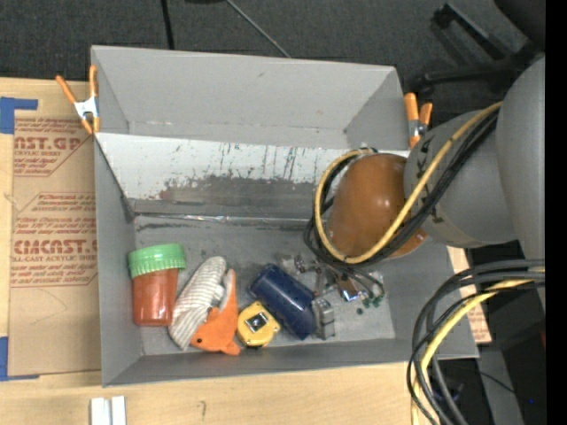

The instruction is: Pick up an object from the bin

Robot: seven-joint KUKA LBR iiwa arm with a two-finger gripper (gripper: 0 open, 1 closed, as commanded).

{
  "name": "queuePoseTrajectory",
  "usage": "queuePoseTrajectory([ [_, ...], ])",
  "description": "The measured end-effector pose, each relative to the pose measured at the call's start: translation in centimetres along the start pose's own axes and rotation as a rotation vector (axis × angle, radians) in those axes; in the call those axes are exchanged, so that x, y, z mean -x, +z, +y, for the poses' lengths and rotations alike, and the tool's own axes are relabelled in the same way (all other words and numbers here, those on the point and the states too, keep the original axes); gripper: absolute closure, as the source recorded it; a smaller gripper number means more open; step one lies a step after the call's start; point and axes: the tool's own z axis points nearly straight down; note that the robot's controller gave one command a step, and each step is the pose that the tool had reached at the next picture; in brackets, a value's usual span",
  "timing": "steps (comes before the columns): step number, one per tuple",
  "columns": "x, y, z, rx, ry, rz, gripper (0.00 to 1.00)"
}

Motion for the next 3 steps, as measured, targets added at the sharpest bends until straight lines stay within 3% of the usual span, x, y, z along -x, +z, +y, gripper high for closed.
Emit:
queuePoseTrajectory([
  [1, 1.39, 0.29, -0.69, 0.003, 0.529, 0.013, 1.00],
  [3, 1.28, -0.07, -0.65, 0.003, 0.529, 0.013, 1.00],
])
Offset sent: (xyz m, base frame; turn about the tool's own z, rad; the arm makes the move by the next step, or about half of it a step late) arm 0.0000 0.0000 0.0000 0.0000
